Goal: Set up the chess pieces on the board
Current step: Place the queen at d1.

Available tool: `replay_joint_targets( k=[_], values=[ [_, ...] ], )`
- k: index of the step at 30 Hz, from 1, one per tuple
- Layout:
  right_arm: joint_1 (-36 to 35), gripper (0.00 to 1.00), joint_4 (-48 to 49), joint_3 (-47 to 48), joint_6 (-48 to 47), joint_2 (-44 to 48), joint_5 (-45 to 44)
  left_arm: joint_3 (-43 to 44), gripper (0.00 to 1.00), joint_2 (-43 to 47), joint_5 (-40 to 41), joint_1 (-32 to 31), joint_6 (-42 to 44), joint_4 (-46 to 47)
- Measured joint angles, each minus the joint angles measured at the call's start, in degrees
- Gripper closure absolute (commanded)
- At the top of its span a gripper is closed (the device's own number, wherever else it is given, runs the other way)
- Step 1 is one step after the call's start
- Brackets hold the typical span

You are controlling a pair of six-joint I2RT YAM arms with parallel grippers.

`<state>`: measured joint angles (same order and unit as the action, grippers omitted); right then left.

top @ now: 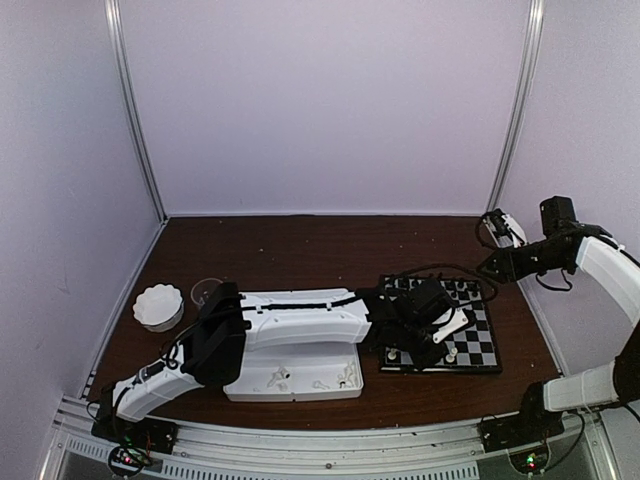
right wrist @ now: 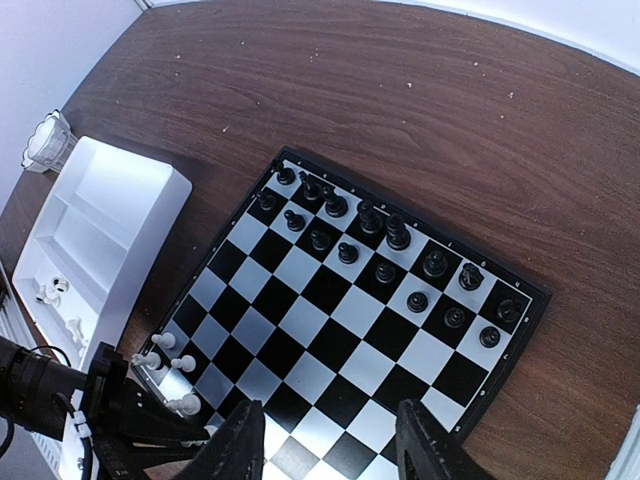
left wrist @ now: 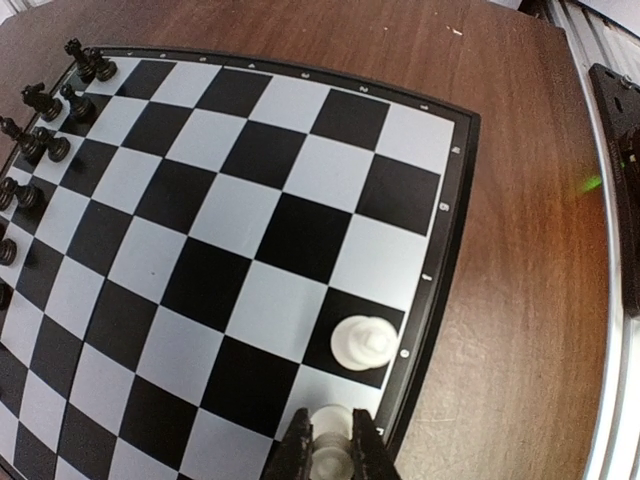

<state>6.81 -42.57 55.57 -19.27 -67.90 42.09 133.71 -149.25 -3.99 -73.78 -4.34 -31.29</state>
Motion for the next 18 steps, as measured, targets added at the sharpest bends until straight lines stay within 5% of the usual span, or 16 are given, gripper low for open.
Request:
replay_joint_targets(
  k=[18],
  values=[
    [0.0,0.52,0.0,0.0,0.0,-0.3,0.3,0.7,0.83,-0.3,0.5,0.0,0.3,-0.1]
  ],
)
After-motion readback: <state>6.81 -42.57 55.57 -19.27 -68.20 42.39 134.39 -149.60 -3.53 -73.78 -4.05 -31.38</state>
